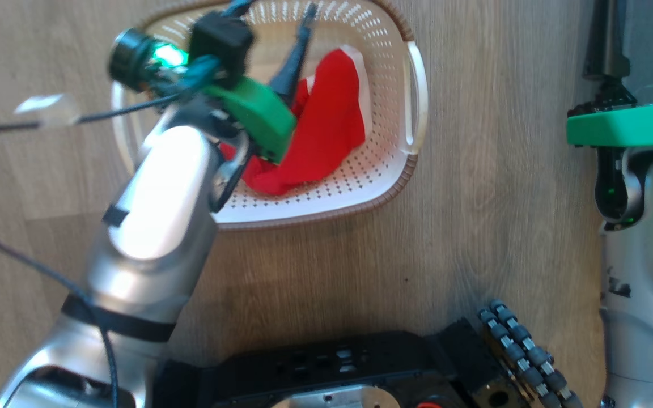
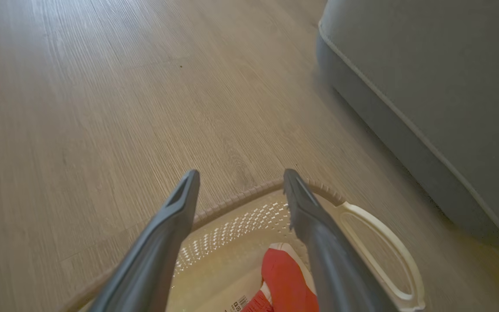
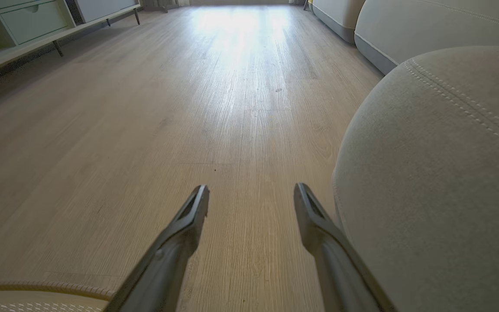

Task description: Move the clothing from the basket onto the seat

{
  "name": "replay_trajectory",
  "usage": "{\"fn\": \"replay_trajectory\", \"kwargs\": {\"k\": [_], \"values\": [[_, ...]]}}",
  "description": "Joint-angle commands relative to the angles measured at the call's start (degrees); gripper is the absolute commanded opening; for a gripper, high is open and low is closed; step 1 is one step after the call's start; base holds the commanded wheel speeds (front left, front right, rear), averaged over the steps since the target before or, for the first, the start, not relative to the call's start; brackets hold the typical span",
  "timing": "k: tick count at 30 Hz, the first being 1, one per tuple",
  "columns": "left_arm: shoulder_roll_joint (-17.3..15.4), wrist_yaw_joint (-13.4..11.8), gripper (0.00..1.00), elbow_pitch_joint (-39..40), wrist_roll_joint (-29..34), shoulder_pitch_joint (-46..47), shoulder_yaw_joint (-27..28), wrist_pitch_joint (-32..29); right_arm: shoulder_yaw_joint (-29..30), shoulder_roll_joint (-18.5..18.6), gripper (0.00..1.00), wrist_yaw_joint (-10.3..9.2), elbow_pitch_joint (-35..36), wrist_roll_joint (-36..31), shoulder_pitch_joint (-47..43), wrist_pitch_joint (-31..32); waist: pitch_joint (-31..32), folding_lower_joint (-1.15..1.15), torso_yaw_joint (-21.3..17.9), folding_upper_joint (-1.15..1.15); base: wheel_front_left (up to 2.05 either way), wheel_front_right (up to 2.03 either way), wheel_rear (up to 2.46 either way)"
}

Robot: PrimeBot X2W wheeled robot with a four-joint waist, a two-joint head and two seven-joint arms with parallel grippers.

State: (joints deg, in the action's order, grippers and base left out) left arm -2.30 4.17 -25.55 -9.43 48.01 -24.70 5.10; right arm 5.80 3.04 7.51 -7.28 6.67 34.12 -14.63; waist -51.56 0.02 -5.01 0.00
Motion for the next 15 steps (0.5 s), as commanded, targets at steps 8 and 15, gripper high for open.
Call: {"fn": "replay_trajectory", "kwargs": {"k": [8, 15], "values": [[-0.58, -1.44, 1.00, -6.54, -4.86, 4.77, -10.85, -14.04, -1.89, -0.16, 1.00, -0.02, 1.44, 2.12, -0.68, -0.37, -2.52, -0.02, -3.26, 0.00, 0.00, 0.00, 0.00], [-0.58, -4.20, 1.00, -12.82, -9.58, 6.76, -15.44, -18.66, -2.59, -0.16, 1.00, -0.02, 1.45, 3.15, -0.29, -0.37, -3.75, -0.02, -4.63, 0.00, 0.00, 0.00, 0.00]]}}
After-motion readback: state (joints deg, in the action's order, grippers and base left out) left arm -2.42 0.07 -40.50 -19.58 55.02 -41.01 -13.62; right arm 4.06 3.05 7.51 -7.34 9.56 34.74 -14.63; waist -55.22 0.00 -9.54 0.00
